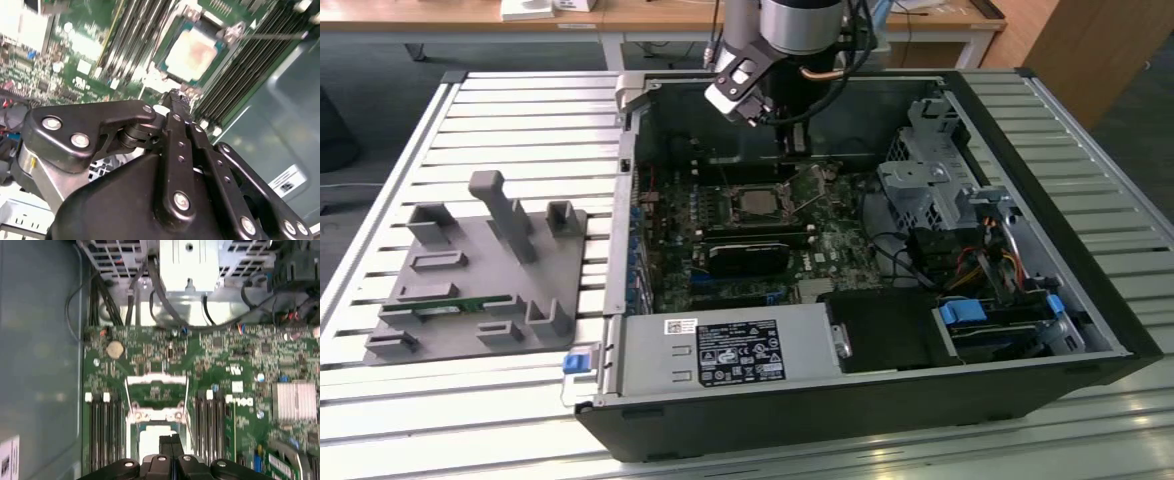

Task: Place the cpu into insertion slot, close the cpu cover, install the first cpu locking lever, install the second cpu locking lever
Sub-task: 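Close the cpu cover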

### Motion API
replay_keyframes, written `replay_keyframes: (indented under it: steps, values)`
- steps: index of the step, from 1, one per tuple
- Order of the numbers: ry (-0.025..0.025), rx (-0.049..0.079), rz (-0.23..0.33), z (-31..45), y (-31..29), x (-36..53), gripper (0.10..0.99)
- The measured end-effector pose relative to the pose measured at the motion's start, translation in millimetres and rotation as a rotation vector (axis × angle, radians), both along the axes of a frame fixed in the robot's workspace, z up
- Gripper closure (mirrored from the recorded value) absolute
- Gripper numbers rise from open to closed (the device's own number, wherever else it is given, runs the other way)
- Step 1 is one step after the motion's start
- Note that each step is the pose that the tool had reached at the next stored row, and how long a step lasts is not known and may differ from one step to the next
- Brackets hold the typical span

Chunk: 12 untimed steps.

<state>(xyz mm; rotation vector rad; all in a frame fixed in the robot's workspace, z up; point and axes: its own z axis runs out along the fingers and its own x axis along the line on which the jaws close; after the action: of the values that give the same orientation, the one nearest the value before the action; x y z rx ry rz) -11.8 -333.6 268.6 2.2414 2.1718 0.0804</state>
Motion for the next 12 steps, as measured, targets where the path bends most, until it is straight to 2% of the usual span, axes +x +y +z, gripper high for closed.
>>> replay_keyframes:
  steps: [1, 4, 8, 12]
  values:
    - [0.002, 0.0, 0.0, 0.0, 0.0, 4.1, 0.98]
    - [0.0032, 0.0, 0.0, 0.0, 0.0, 13.2, 0.98]
    - [0.0035, 0.0, 0.006, -0.4, 0.3, 20.4, 0.98]
    - [0.0044, 0.0, 0.012, -3.2, 2.5, 23.3, 0.98]
